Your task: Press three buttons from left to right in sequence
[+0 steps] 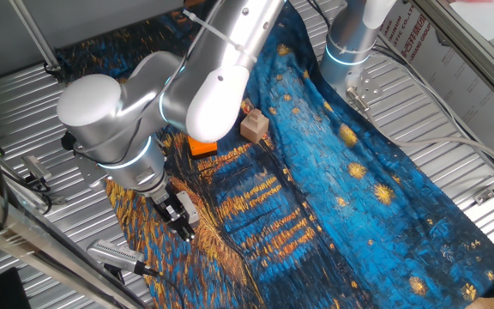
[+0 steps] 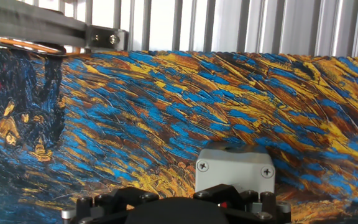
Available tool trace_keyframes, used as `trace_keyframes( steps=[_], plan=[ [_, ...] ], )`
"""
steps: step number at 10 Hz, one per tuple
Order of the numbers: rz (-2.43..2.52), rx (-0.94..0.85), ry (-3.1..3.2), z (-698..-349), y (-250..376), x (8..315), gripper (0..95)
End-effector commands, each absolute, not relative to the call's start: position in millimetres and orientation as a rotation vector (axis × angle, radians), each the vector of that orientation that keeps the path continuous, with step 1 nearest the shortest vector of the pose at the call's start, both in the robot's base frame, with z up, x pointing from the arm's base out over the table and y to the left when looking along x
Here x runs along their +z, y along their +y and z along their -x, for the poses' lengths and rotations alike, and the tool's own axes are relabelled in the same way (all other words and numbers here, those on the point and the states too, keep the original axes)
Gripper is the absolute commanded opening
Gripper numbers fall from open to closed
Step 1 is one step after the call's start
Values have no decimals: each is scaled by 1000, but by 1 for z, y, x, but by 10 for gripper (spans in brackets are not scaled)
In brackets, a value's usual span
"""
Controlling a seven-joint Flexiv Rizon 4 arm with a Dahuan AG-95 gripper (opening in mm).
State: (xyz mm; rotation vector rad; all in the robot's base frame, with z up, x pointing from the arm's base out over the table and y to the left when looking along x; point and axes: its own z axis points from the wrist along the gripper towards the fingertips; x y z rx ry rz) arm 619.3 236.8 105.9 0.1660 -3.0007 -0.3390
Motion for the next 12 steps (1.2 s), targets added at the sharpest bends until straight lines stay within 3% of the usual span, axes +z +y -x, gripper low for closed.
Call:
trace_keyframes(
  steps=[1,8,12],
  plan=[
    [-165,-337,-2996,-618,238,104,950],
    [-164,-340,-3000,-602,239,95,950],
    [-150,-188,-3028,-596,249,106,950]
  ],
)
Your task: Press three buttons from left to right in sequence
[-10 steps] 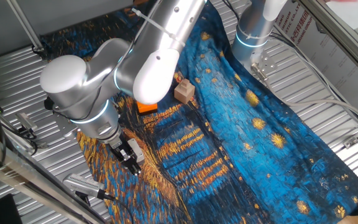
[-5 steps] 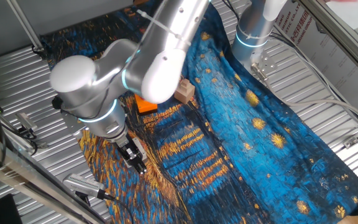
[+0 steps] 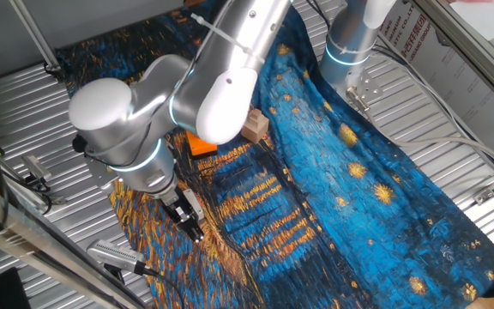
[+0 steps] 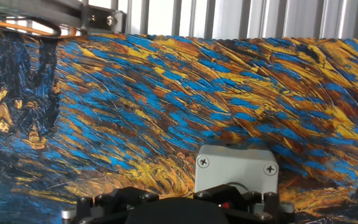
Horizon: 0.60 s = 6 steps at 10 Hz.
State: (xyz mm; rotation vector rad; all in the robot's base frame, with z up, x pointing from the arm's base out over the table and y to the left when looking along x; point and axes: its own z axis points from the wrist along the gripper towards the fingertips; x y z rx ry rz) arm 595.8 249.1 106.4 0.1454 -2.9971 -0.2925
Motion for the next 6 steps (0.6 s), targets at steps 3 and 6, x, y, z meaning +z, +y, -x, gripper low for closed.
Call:
trace_keyframes(
  steps=[3,6],
  plan=[
    [-174,-116,-3031,-595,249,107,950],
    [-175,-101,-3031,-595,249,106,950]
  ],
)
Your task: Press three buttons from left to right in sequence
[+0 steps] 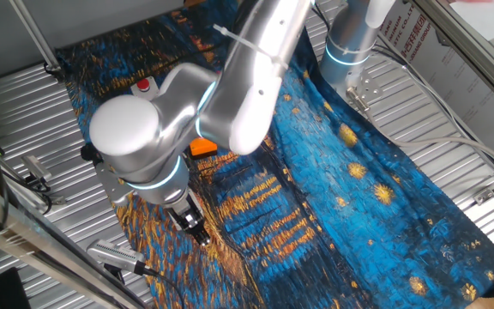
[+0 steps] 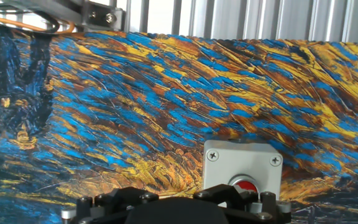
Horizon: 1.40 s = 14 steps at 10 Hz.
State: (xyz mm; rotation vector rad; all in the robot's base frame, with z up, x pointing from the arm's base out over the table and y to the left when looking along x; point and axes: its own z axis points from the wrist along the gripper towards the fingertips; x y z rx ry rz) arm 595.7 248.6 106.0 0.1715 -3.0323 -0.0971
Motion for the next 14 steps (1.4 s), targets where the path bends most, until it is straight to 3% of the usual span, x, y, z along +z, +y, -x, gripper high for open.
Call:
trace_keyframes(
  steps=[1,14],
  plan=[
    [-176,-102,-3031,-596,248,106,950],
    [-212,-145,-3027,-598,238,97,950]
  ],
)
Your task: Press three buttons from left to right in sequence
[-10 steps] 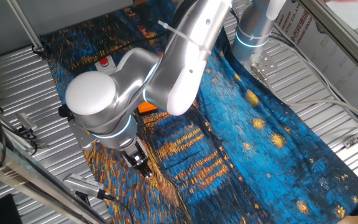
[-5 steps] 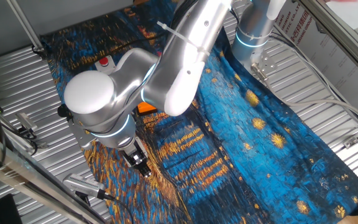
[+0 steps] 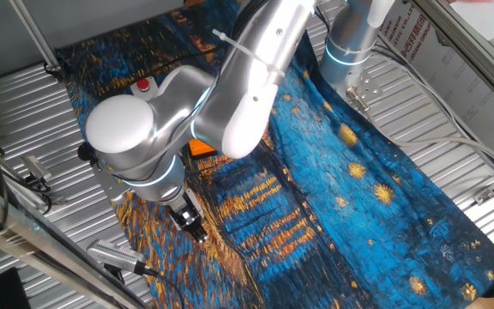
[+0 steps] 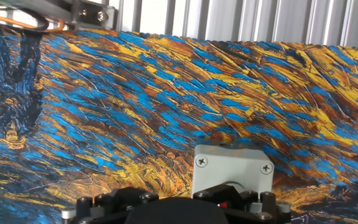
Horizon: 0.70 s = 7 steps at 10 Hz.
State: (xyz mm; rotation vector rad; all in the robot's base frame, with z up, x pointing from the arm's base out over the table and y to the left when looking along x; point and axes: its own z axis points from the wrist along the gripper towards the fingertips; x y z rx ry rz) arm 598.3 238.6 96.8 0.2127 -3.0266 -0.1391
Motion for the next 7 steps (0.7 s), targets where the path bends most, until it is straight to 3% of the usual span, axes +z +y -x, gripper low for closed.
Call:
trace_keyframes(
  steps=[1,7],
  plan=[
    [-212,-146,-3027,-598,238,97,950],
    [-268,-105,-3017,-598,226,68,950]
  ],
)
